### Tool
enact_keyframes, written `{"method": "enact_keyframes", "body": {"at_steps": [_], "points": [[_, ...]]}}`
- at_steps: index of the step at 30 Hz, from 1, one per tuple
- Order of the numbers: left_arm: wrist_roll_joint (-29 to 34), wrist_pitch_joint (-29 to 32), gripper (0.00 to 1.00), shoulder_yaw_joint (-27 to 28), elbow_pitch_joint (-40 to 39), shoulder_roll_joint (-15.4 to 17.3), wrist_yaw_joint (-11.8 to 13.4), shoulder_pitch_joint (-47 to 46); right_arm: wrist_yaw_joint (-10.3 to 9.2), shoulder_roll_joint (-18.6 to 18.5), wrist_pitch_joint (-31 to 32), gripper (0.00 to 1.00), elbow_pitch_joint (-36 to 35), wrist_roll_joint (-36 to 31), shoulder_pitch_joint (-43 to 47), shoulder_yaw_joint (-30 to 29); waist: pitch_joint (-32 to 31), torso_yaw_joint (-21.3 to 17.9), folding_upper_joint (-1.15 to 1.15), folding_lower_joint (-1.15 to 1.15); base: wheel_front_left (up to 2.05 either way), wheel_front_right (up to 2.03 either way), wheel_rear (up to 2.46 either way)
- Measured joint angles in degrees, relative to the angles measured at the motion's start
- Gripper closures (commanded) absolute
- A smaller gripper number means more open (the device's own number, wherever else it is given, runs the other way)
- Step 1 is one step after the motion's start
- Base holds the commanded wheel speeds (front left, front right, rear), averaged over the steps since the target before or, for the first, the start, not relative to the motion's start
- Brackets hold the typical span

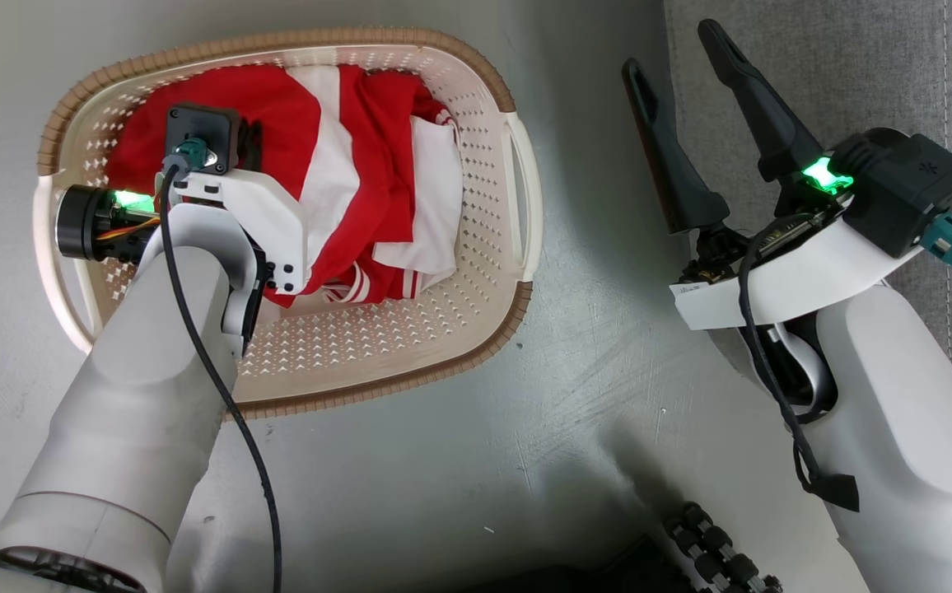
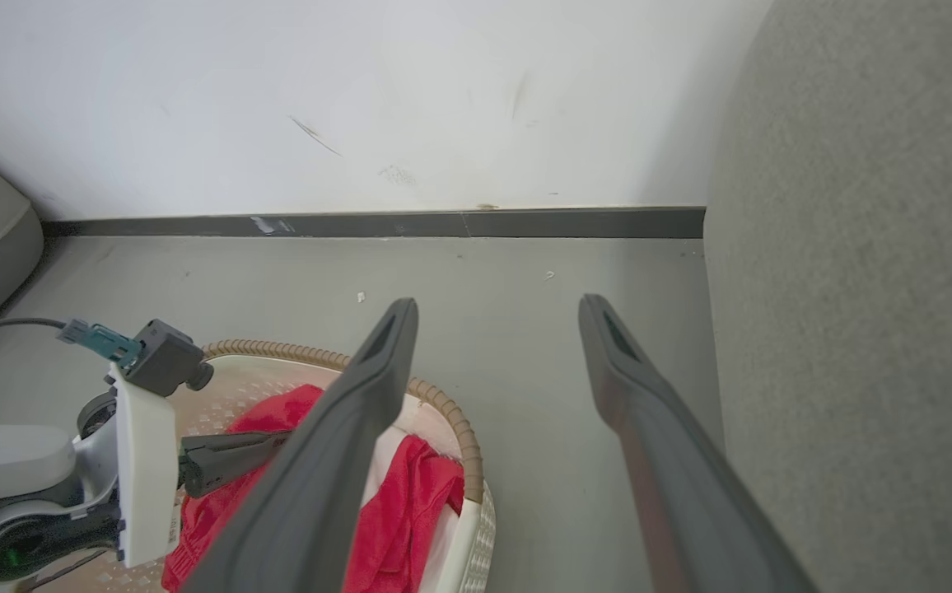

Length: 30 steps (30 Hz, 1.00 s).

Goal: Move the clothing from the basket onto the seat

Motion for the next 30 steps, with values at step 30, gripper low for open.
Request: {"method": "enact_keyframes", "body": {"at_steps": [30], "points": [[-5.9, -10.7, 1.00, 2.2, -1.8, -0.9, -5.1, 5.6, 0.00, -3.7, 0.0, 0.00, 2.6, -0.9, 0.4, -3.1, -10.0, 5.2, 0.00, 0.00, 0.00, 0.00, 0.00]]}}
